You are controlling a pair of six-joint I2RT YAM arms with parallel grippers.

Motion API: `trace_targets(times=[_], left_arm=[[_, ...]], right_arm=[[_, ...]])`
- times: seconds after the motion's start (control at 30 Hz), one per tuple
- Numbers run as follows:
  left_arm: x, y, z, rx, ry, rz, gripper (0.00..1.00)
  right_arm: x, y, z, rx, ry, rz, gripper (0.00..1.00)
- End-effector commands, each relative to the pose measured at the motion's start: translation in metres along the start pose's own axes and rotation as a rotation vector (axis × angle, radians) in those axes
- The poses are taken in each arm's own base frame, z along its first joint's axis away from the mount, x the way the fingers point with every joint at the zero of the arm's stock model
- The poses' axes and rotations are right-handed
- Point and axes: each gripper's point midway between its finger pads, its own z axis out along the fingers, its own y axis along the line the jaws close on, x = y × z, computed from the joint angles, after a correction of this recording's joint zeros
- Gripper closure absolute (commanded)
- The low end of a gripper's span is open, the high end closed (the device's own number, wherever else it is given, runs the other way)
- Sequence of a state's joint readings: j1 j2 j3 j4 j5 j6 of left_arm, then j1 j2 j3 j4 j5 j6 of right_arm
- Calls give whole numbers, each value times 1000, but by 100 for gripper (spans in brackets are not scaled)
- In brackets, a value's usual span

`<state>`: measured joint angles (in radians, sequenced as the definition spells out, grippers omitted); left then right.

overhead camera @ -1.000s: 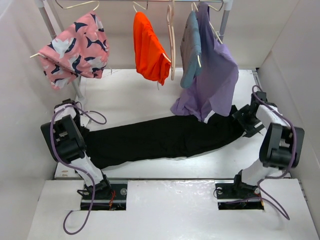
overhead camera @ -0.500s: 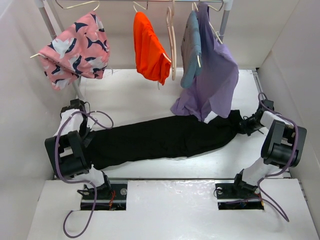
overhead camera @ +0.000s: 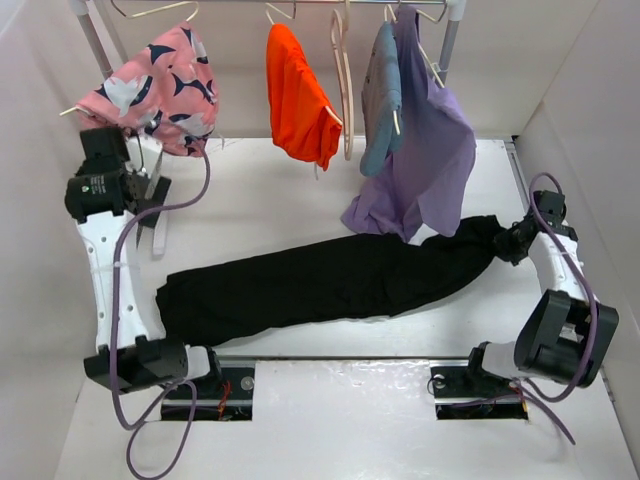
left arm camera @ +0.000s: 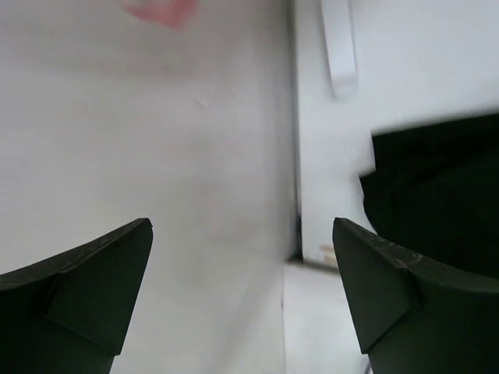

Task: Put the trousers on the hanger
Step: Fold the trousers at the center of the board.

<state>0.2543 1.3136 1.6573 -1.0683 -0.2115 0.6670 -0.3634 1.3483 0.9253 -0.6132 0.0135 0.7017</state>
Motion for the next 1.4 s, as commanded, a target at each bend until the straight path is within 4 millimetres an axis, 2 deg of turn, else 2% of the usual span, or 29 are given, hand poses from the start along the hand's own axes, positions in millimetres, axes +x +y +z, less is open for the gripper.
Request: trace_targets(times=[0.0,0.03,0.07,0.13,0.17,0.2,0.23,0.27,0.3,0.37,0.4,0.47,0.53,0.6,0.63,0.8,0.9,0.97,1.03,1.13,1.17,1.2,1.27,1.3,1.37], left_arm=[[-16,19,-58,-62,-141,-58,0],[-18,21,-67,-74,-186,-59,0],[-12,17,-74,-85,-225,-67,0],[-6,-7,-72,-5,-270,-15,0],[9,-31,-52,75,-225,25,0],[22,-48,-47,122,-211,45,0],[33,-63,-32,169,-164,55,0],[46,-79,-19,225,-115,83,7],[70,-103,2,307,-17,100,9],[88,-118,16,350,64,101,14],[101,-127,25,367,106,109,17],[108,-127,43,329,140,118,20],[119,-139,60,328,188,145,22],[123,-150,65,349,211,170,22],[122,-155,66,368,216,169,22],[101,-188,60,475,153,185,22],[103,-218,61,541,178,259,22],[103,-234,61,577,189,287,22],[93,-251,54,625,165,326,22],[89,-263,50,651,165,350,22],[92,-268,48,686,176,348,22],[94,-275,45,714,176,357,22],[107,-287,41,793,206,380,20],[109,-289,45,794,200,388,20],[124,-298,53,806,220,415,22]], right_arm=[[-26,9,-21,-11,-114,-19,100],[-29,14,-27,-22,-135,-39,100],[-32,21,-35,-49,-156,-70,100],[-32,27,-48,-69,-167,-105,100],[-35,38,-59,-94,-194,-135,100],[-37,44,-74,-113,-232,-147,100],[-39,47,-84,-117,-263,-170,100],[-43,55,-99,-121,-317,-190,100],[-47,57,-117,-139,-359,-206,100],[-55,54,-138,-130,-414,-209,100],[-62,59,-156,-154,-452,-202,100],[-70,57,-178,-164,-507,-216,100],[-75,50,-198,-154,-548,-239,100],[-74,42,-207,-131,-554,-259,100],[-76,42,-220,-143,-583,-264,100],[-78,48,-263,-215,-667,-333,100],[-65,56,-270,-260,-654,-400,100],[-44,70,-264,-327,-609,-476,100],[-30,80,-263,-378,-580,-519,100],[-3,97,-259,-424,-506,-588,100],[0,98,-257,-409,-500,-591,100],[11,99,-258,-409,-468,-621,100],[23,104,-253,-375,-431,-630,100],[24,98,-254,-331,-442,-634,100],[55,113,-271,-412,-445,-675,100]])
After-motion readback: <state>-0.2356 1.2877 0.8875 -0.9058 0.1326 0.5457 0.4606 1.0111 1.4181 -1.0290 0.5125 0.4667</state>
